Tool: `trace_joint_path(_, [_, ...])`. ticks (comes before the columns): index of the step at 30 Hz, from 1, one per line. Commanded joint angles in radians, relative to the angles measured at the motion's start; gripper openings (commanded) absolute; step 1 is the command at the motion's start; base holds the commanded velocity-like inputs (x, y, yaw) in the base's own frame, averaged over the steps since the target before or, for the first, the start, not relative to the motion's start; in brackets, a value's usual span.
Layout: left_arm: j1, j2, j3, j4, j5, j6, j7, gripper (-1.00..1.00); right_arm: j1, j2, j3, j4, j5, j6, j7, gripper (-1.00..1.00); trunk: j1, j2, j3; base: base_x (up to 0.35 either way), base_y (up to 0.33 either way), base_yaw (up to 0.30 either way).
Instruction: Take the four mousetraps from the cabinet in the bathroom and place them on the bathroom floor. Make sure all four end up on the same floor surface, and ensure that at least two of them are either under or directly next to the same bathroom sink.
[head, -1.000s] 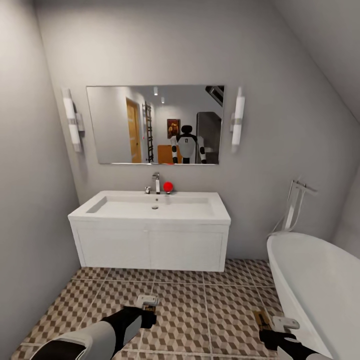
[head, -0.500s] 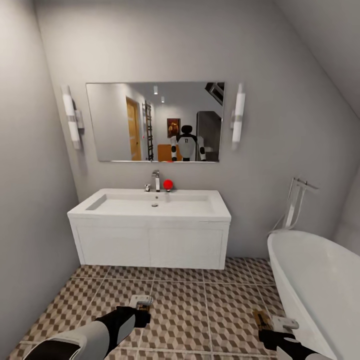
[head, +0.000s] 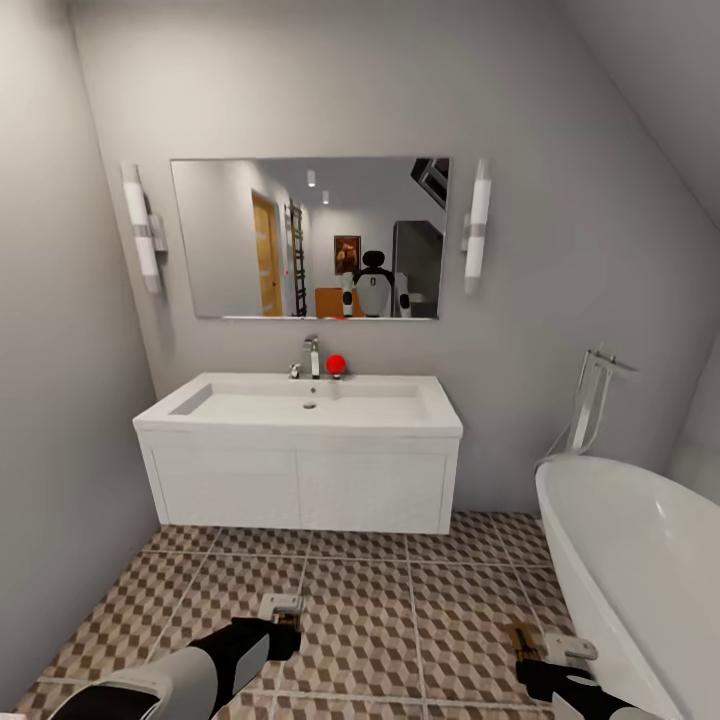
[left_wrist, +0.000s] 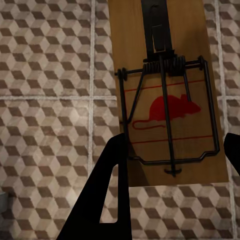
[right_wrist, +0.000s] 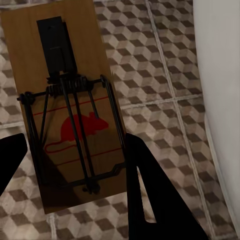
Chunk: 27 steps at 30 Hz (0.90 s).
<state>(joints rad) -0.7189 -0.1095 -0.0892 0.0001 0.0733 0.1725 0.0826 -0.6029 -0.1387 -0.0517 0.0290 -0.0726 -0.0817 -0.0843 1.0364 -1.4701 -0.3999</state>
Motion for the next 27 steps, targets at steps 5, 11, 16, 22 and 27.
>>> trace_joint_path(5, [0.001,0.001,-0.008,0.0,0.008,0.003,0.003,-1.0,-0.001,0.008,-0.004,0.003,-0.008,-0.006,0.002,-1.0,0.019,-0.036,-0.017,0.0,0.0,0.0])
trace_joint_path(11, [0.019,0.004,-0.008,-0.001,0.008,0.001,0.003,-1.0,-0.001,0.011,-0.004,0.003,-0.007,-0.001,0.003,-1.0,0.042,-0.078,-0.036,0.0,0.0,0.0])
trace_joint_path(16, [0.025,0.007,-0.008,-0.002,0.008,0.001,0.003,-1.0,-0.001,0.011,-0.004,0.003,-0.006,0.003,0.005,-1.0,0.061,-0.113,-0.051,0.0,0.0,0.0])
trace_joint_path(22, [0.027,0.008,-0.008,-0.001,0.008,0.001,0.003,-1.0,-0.001,0.015,-0.004,0.004,-0.004,0.006,0.008,-1.0,0.084,-0.155,-0.07,0.0,0.0,0.0])
trace_joint_path(27, [0.027,0.007,-0.008,-0.001,0.008,0.002,0.003,-1.0,-0.001,0.024,-0.004,0.004,-0.002,0.008,0.009,-1.0,0.104,-0.19,-0.086,0.0,0.0,0.0])
